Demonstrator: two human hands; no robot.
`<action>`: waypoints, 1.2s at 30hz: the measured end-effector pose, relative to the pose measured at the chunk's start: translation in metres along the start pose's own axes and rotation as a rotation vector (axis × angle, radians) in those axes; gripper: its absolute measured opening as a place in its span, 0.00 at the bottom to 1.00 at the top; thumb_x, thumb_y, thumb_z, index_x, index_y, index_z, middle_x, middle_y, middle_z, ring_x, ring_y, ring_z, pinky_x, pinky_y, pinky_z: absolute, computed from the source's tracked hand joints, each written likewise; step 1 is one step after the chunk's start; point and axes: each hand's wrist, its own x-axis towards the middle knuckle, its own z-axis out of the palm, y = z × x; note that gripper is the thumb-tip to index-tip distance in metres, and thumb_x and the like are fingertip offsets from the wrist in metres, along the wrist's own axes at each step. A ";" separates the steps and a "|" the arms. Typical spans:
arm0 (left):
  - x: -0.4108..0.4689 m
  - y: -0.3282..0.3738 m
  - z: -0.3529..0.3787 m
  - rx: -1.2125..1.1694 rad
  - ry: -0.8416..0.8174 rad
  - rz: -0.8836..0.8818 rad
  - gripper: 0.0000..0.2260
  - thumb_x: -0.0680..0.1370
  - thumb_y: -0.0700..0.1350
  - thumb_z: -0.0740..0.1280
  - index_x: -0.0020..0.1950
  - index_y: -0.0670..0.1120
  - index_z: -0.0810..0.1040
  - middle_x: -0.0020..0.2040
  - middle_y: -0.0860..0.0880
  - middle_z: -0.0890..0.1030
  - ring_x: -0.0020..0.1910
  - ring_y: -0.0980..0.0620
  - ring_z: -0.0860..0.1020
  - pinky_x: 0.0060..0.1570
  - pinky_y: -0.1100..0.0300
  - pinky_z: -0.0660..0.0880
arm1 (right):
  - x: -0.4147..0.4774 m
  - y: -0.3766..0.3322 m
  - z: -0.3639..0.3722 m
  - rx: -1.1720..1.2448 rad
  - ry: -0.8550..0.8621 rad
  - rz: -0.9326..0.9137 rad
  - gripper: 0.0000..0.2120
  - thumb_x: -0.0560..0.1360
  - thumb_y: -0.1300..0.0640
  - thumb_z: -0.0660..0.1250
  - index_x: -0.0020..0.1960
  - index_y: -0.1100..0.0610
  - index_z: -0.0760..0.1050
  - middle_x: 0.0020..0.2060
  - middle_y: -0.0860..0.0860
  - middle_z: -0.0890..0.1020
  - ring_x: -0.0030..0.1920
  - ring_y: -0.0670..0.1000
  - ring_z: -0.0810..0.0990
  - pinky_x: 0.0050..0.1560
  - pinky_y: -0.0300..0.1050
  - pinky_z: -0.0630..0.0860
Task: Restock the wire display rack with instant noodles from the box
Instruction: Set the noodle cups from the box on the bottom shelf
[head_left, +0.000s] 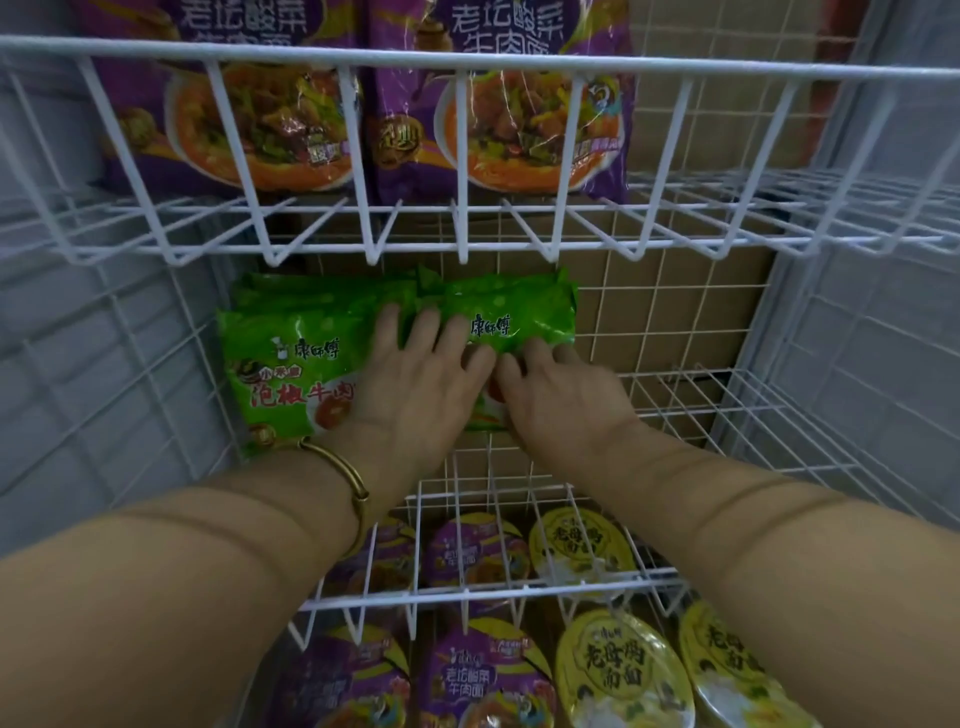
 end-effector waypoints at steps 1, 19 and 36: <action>0.001 0.000 0.001 0.001 0.004 0.004 0.21 0.76 0.46 0.64 0.66 0.47 0.61 0.69 0.41 0.62 0.71 0.37 0.60 0.71 0.35 0.53 | 0.002 0.000 0.000 0.001 -0.014 0.002 0.14 0.83 0.52 0.54 0.65 0.58 0.64 0.62 0.58 0.71 0.62 0.60 0.73 0.43 0.51 0.72; -0.017 -0.013 -0.016 -0.057 0.014 0.117 0.19 0.79 0.48 0.61 0.69 0.48 0.71 0.67 0.47 0.73 0.67 0.43 0.68 0.69 0.44 0.59 | -0.015 -0.005 -0.011 -0.001 -0.074 0.017 0.20 0.82 0.54 0.58 0.72 0.57 0.64 0.66 0.58 0.71 0.65 0.60 0.73 0.55 0.54 0.77; -0.049 -0.010 -0.116 -0.379 -0.420 -0.171 0.17 0.78 0.48 0.63 0.67 0.51 0.71 0.66 0.48 0.73 0.63 0.45 0.74 0.58 0.49 0.75 | -0.077 -0.017 -0.089 0.158 -0.344 0.060 0.38 0.77 0.53 0.67 0.80 0.56 0.50 0.74 0.58 0.66 0.70 0.62 0.69 0.59 0.58 0.74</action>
